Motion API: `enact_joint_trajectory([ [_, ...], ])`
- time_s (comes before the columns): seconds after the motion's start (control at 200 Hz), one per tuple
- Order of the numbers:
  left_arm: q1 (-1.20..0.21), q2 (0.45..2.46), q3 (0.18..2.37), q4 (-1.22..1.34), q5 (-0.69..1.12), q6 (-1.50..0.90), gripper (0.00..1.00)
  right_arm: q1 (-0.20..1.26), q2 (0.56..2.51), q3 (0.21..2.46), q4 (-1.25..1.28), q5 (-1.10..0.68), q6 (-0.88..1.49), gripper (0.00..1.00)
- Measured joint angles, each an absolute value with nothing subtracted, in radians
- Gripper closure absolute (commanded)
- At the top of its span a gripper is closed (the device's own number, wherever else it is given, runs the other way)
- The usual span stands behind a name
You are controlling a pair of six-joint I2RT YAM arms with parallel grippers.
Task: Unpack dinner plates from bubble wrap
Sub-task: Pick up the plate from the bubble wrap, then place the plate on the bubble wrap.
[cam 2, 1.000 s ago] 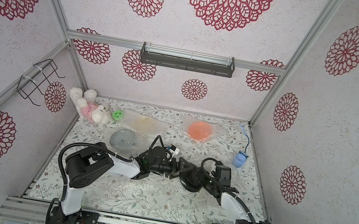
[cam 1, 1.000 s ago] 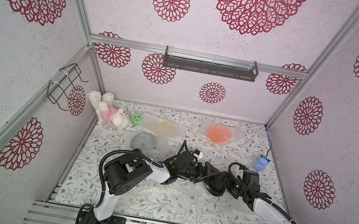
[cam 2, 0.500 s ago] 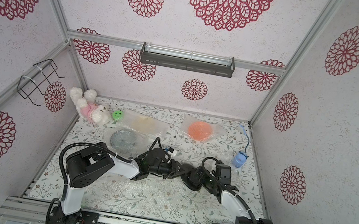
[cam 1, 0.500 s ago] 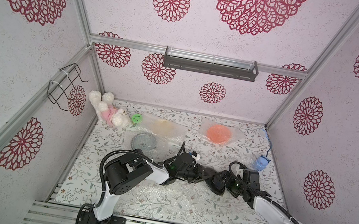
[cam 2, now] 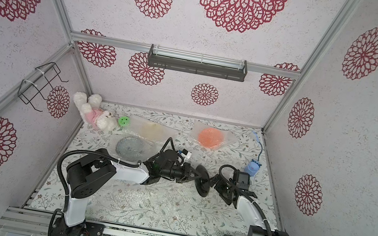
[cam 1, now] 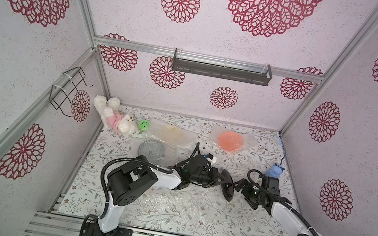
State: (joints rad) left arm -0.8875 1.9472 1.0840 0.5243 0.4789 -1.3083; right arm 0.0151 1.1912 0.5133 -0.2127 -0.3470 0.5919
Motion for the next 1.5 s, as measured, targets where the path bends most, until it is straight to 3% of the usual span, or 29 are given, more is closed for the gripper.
enact_joint_trajectory([
  [0.215, -0.892, 1.719, 1.155, 0.232, 0.426, -1.094, 1.00, 0.000, 1.143, 0.638, -0.271, -0.356, 0.578, 0.01],
  [0.46, -0.919, 1.540, 1.260, -0.191, 0.217, -0.736, 1.00, -0.002, 1.137, 0.656, -0.279, -0.387, 0.576, 0.01],
  [0.826, -1.047, 1.684, 1.286, -0.546, -0.316, -0.199, 1.00, -0.002, 1.147, 0.624, -0.236, -0.451, 0.587, 0.01],
  [1.126, -1.066, 1.944, 1.452, -0.652, -0.389, -0.089, 1.00, -0.001, 1.153, 0.579, -0.221, -0.477, 0.589, 0.01],
  [1.501, -1.089, 2.024, 1.471, -0.669, -0.335, -0.102, 0.54, -0.001, 1.151, 0.577, -0.221, -0.477, 0.593, 0.01],
])
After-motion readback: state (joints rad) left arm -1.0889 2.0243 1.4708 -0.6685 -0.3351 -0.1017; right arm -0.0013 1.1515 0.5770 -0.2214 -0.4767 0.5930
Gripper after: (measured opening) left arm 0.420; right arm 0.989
